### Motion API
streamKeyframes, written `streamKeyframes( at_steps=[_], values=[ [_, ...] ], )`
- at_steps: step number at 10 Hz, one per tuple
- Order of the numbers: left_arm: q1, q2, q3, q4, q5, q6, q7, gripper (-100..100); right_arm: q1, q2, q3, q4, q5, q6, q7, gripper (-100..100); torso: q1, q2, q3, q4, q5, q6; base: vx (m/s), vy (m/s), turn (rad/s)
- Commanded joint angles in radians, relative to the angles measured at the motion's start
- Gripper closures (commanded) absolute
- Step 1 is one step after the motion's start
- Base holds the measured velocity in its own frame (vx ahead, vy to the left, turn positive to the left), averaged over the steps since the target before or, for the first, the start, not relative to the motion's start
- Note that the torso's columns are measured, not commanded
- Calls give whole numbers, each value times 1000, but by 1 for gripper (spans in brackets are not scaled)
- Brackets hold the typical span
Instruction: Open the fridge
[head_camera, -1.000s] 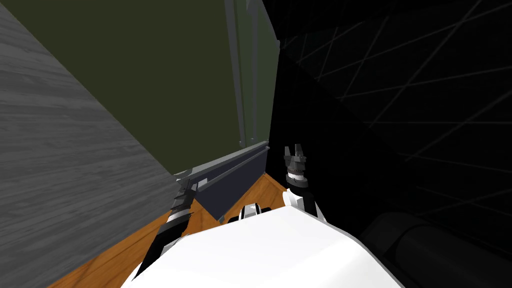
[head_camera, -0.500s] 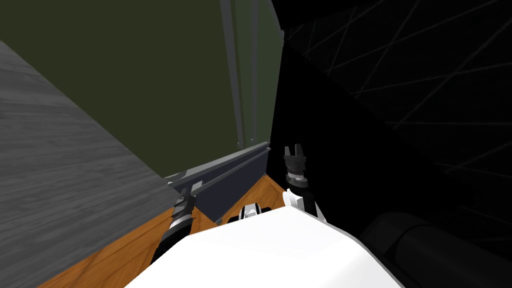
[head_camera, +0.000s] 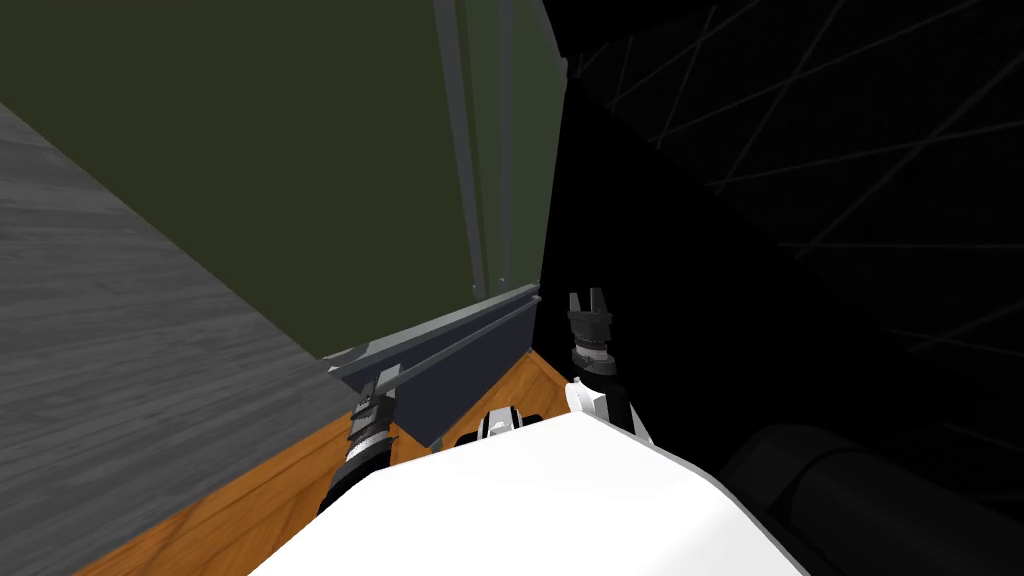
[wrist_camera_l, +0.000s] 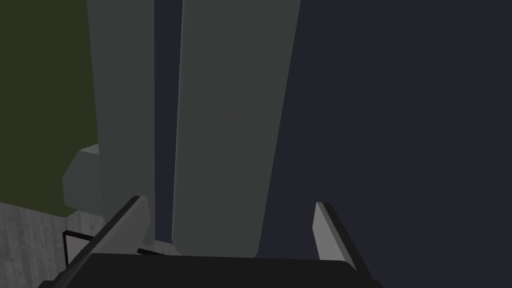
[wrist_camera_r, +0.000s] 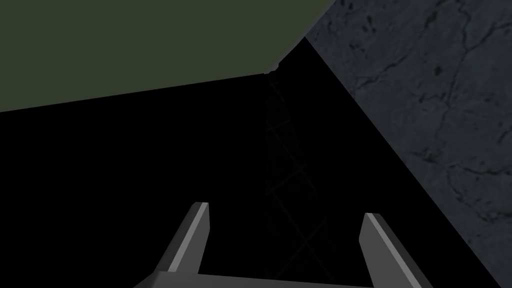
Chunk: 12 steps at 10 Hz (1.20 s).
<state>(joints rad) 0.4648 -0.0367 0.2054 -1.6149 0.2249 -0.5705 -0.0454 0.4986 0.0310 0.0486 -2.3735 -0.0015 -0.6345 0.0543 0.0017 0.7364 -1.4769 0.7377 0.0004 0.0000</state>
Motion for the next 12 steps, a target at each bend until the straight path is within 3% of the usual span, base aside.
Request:
streamKeyframes(
  at_steps=[1,2,3,8,12],
  values=[
    [7,1,3,-22,3,16,-1,-100,0,0,0,0,0,0,0,0,0,-2,-1,-1,0,0,41,13,-2],
    [-3,0,0,6,-1,-2,0,100,0,0,0,0,0,0,0,0,-2,1,0,0,0,0,-35,-11,33],
    [-6,-1,-2,17,-2,-10,1,100,0,0,0,0,0,0,0,0,-1,3,2,0,1,1,-71,-10,18],
    [37,0,-9,-61,4,31,0,100,0,0,0,0,0,0,0,0,-4,4,3,0,1,0,-115,-88,3],
    [53,-1,-18,-69,3,26,2,100,0,0,0,0,0,0,0,0,-2,3,2,0,0,0,-136,-82,6]
  ],
)
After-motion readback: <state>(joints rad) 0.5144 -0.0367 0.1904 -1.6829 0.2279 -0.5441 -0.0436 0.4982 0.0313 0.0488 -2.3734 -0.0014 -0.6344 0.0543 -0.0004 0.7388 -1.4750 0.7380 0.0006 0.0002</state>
